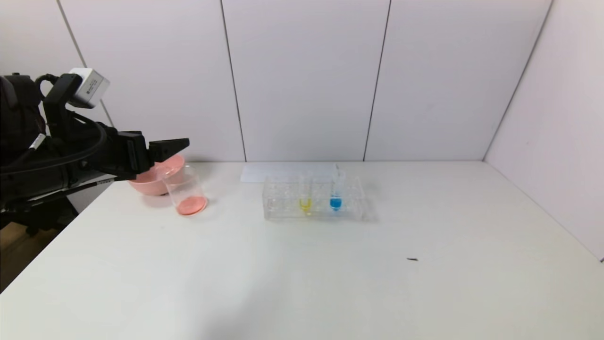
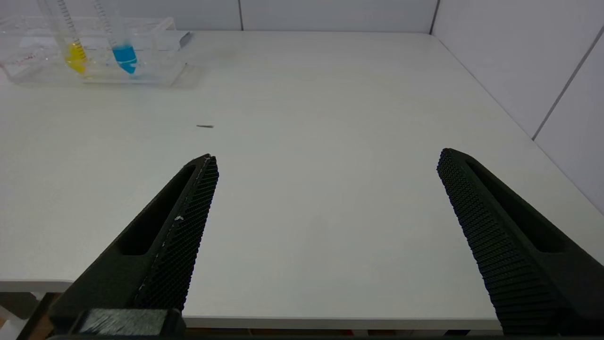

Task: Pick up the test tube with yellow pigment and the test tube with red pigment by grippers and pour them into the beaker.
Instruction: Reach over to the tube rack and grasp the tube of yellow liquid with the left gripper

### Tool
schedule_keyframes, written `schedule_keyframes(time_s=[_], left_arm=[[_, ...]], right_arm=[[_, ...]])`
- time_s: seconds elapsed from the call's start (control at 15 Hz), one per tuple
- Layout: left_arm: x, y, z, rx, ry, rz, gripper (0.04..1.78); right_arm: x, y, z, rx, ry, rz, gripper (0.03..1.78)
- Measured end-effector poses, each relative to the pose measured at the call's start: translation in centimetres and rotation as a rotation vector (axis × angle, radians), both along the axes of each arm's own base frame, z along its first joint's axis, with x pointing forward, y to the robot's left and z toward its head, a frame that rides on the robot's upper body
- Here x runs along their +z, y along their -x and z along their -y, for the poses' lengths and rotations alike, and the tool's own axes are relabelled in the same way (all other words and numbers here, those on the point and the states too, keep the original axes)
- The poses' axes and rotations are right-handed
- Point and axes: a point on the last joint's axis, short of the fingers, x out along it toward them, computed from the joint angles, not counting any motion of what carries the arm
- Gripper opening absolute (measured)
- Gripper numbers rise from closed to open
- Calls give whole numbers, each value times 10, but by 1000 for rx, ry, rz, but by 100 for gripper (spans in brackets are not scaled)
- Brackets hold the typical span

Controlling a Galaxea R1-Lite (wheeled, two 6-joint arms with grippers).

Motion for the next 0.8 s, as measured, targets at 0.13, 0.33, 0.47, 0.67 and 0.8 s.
schedule_keyframes(time_s=[0.13,0.33,0.47,0.67,0.8], left_arm=[[-2,11,8,-37,0,-1,176],[-6,23,21,-100,4,-11,176],[-10,30,28,-136,10,-25,176],[-14,36,34,-170,12,-37,176],[-16,38,37,-185,9,-41,176]], right_arm=[[0,0,0,0,0,0,170],[0,0,0,0,0,0,170],[0,0,0,0,0,0,170],[0,0,0,0,0,0,170],[0,0,0,0,0,0,170]])
